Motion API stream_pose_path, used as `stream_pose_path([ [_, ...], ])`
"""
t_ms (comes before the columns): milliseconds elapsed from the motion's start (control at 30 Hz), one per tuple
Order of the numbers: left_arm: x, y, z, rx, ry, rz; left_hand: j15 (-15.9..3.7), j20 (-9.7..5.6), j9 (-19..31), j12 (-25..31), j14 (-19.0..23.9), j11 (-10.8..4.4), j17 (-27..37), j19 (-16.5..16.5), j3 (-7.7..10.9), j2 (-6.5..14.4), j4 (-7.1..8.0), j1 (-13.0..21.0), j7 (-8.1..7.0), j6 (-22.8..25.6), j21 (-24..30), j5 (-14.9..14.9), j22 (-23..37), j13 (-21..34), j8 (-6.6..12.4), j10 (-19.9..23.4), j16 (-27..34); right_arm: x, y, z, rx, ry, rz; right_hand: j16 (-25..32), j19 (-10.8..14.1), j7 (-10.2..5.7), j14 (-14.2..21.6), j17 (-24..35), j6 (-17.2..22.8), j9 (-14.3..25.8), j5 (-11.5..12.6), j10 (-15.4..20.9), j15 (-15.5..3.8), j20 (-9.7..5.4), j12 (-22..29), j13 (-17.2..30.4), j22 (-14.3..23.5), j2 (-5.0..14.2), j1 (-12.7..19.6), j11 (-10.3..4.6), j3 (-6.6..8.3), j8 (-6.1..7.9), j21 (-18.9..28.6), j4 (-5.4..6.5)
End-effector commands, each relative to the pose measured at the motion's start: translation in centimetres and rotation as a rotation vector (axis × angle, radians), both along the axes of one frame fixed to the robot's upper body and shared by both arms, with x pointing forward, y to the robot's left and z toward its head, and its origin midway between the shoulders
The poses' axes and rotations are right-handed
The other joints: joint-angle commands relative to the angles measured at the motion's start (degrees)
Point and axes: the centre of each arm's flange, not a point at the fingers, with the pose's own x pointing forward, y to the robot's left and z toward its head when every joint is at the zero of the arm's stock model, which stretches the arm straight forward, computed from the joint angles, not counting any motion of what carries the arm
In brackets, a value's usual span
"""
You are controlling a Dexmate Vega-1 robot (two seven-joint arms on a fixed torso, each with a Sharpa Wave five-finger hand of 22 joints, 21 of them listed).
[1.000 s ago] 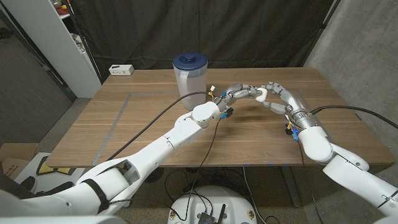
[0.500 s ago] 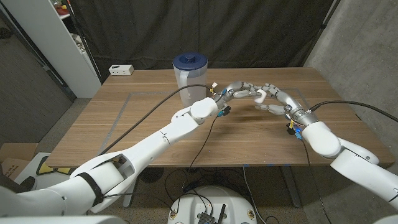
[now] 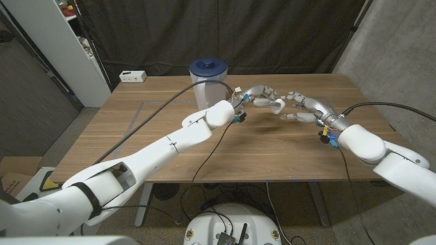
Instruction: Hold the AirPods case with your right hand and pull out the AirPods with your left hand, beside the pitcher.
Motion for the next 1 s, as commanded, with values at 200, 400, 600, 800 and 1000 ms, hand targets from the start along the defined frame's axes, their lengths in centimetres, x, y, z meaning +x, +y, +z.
stream_pose_path([
  [200, -0.8, 0.8, 0.8, 0.061, -0.087, 0.018, -3.31, -0.30, 5.1, 0.0, -0.2, -1.04, 0.4, -0.5, -1.27, 1.6, 0.69, 1.2, -6.86, 4.4, -0.5, 0.7, 0.3, 0.0, -0.39, 0.3, -0.2, 0.7, -1.7, 1.4, 0.036, 0.025, 0.051, 1.5, 2.3, 0.62, 3.1, 0.2, 1.5, -0.3, 0.6, 2.1, -1.21, -0.38, 1.4, 0.2, 0.1, 0.77, -0.3, -0.18, -0.04, 1.07, 0.8, 0.05],
  [400, -1.0, 0.9, 1.2, 0.058, -0.101, -0.010, -3.17, -0.17, 4.2, -0.5, -1.5, -1.57, 0.5, -0.9, -2.41, 0.7, 1.06, 0.5, -8.66, 4.5, -1.0, 1.6, 0.3, 0.1, -1.24, -0.4, -0.9, 1.4, -2.7, 2.7, 0.009, 0.073, 0.087, 1.6, 2.9, 0.39, 3.7, 0.2, 4.2, -0.5, 0.8, 3.6, -1.60, -0.87, 2.0, 0.2, 0.1, 0.98, 0.1, -0.40, 0.06, 2.08, 0.8, -0.28],
  [600, -1.4, 0.8, 1.6, 0.076, -0.131, -0.018, -3.00, -0.26, 3.7, -0.9, -2.6, -1.77, 0.5, -1.3, -2.95, 0.1, 1.09, 0.5, -9.71, 4.9, -1.4, 2.2, 0.3, 0.1, -1.64, -1.1, -1.4, 1.9, -3.4, 3.9, -0.025, 0.122, 0.124, 1.5, 3.1, -0.33, 3.9, 0.2, 8.0, -0.7, 1.1, 4.8, -1.85, -1.19, 2.4, 0.2, 0.1, 1.27, 0.7, -0.63, 0.20, 3.32, 0.7, -0.62],
  [800, -2.0, 0.6, 2.1, 0.095, -0.168, -0.019, -2.75, -0.29, 3.3, -1.2, -3.4, -1.89, 0.6, -1.5, -3.39, -0.1, 1.16, 0.6, -9.78, 5.2, -1.6, 2.9, 0.3, 0.1, -2.02, -1.6, -1.8, 2.4, -3.6, 4.7, -0.050, 0.169, 0.151, 1.4, 3.1, -0.23, 4.0, 0.2, 10.6, -0.8, 1.2, 6.6, -1.97, -1.35, 3.0, 0.2, 0.1, 1.43, 1.0, -0.49, 0.17, 4.12, 0.6, -0.73],
  [1000, -2.4, 0.7, 2.1, 0.098, -0.182, -0.023, -2.93, -0.34, 2.9, -1.4, -4.0, -2.13, 0.7, -1.6, -3.82, -0.4, 1.18, 0.7, -10.01, 6.0, -1.9, 3.5, 0.3, 0.1, -2.24, -2.0, -2.1, 3.0, -3.4, 5.0, -0.067, 0.214, 0.178, 1.5, 3.1, -0.03, 4.1, 0.2, 11.3, -0.9, 1.3, 6.8, -2.03, -1.45, 3.1, 0.2, 0.1, 1.61, 1.1, -0.51, 0.21, 4.31, 0.5, -0.75],
])
